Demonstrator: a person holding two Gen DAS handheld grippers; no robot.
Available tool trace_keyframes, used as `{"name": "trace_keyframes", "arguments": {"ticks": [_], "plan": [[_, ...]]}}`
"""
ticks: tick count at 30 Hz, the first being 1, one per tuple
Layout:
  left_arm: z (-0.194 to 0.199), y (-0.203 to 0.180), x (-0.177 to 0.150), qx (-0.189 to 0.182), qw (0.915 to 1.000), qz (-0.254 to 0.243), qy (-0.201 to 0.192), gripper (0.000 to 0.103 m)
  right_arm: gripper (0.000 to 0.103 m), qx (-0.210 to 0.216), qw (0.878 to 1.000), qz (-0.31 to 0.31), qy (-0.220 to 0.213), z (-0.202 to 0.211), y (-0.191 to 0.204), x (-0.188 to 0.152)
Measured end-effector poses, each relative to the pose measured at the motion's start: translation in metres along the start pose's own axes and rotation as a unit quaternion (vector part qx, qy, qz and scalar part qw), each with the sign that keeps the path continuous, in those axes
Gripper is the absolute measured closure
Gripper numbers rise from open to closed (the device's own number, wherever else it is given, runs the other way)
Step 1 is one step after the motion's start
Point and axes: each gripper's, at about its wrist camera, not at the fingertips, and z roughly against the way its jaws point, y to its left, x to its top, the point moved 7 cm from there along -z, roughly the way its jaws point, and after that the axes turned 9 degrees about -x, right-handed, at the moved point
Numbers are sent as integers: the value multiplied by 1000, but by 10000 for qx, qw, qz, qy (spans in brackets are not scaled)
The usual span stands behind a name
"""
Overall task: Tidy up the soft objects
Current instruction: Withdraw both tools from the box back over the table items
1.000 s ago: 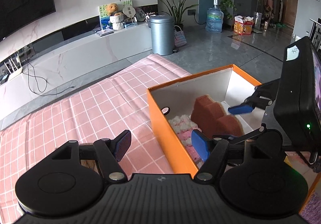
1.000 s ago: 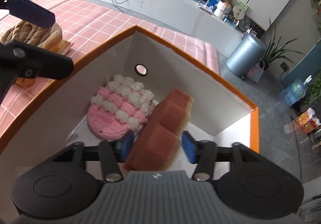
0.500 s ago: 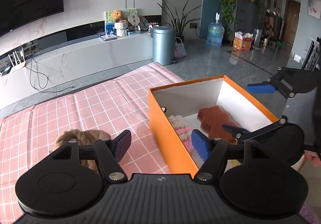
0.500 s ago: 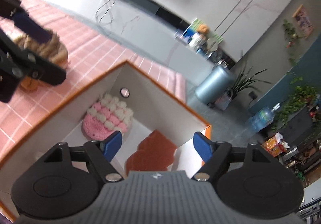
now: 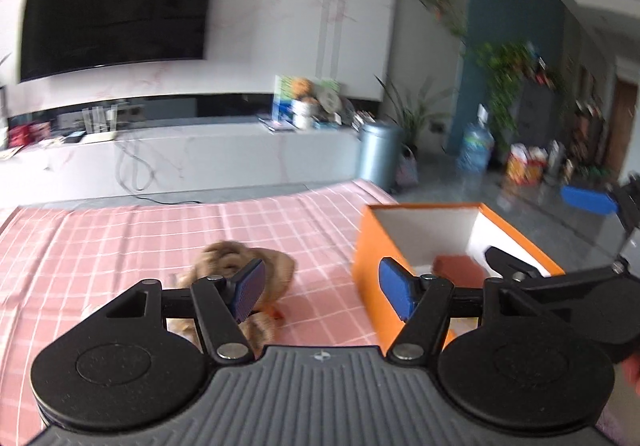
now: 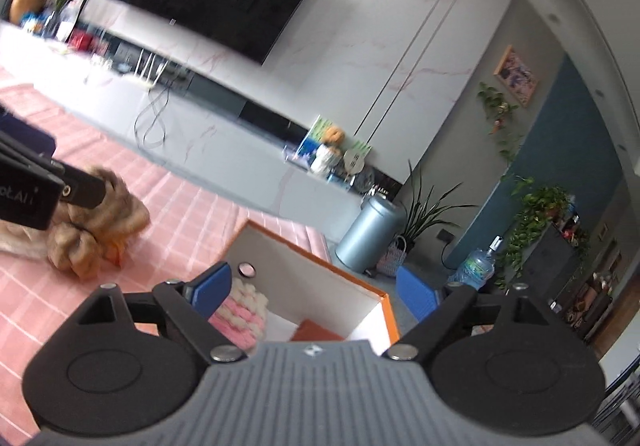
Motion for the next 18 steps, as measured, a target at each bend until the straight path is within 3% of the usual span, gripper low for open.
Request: {"name": "trace_keyframes", "arguments": {"ticks": [5, 10, 14, 18], "plan": [[22, 32, -13, 339, 9979, 519, -207, 26, 15, 229, 9990, -359, -117, 24, 23, 4], [36, 57, -27, 591, 9958, 687, -84, 28, 15, 555, 9959, -711, -95, 39, 54, 1], [44, 71, -45, 875, 9931, 772, -66, 28, 15, 895, 9936, -679, -153, 49, 82, -1], [44, 82, -58, 833, 9920, 948, -21, 28, 15, 1150, 9917, -548, -150, 50, 105, -3]]}}
